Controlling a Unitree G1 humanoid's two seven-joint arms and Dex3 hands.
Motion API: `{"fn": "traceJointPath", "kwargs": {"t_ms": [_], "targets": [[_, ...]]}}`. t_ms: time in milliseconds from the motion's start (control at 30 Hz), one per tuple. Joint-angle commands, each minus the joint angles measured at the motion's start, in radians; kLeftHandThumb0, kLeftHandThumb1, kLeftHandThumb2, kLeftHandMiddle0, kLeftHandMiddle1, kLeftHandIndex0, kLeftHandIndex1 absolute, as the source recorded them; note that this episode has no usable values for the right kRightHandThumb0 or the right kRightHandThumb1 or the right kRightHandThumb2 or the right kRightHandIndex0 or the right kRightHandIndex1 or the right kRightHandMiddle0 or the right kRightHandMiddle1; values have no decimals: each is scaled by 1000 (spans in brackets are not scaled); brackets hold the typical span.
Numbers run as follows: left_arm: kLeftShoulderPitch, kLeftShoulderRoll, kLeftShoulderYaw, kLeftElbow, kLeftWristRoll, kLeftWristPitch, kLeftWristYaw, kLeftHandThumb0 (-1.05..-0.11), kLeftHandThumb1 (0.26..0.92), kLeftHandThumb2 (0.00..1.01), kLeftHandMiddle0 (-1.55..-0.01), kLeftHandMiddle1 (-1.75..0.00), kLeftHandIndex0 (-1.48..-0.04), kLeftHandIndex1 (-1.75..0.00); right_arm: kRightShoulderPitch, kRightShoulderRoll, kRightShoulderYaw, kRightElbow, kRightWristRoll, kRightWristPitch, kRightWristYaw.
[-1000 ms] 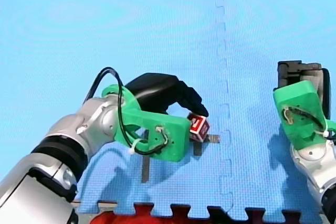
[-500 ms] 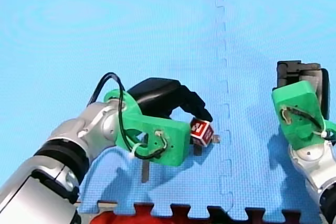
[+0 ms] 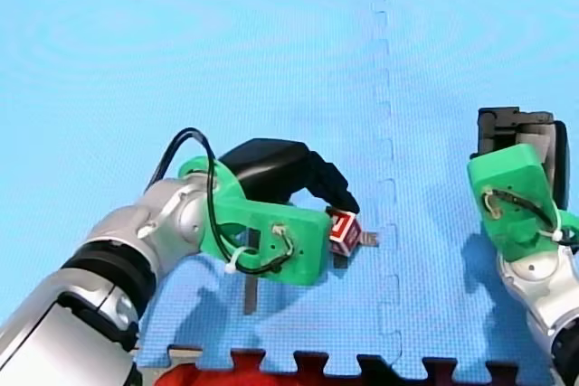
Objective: Stack cube left
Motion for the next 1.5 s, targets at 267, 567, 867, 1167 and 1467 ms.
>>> {"fn": "traceJointPath", "kwargs": {"t_ms": [267, 567, 867, 1167, 1467], "targets": [[-15, 11, -21, 25, 33, 13, 63, -468, 806, 0, -1035, -1598, -1293, -3, 1, -11, 0, -1, -1, -13, -1], [-14, 11, -48, 28, 69, 17, 142, -469, 803, 0, -1010, -1629, -1276, 0, 0, -6, 6, -3, -6, -16, -9], [-9, -3, -58, 28, 89, 48, 248, -482, 809, 0, -1122, -874, -1238, -3, 2, -5, 14, -5, -11, -17, -18], [-16, 9, -59, 27, 71, 41, 170, -1040, 876, 8, -1145, -86, -711, -7, 1, -4, 18, -2, -14, -16, -25], [-11, 13, -19, 1, 8, 45, 67, -1048, 858, 0, -1311, -161, -584, 0, 0, -3, 21, 1, -23, -14, -36]]}}
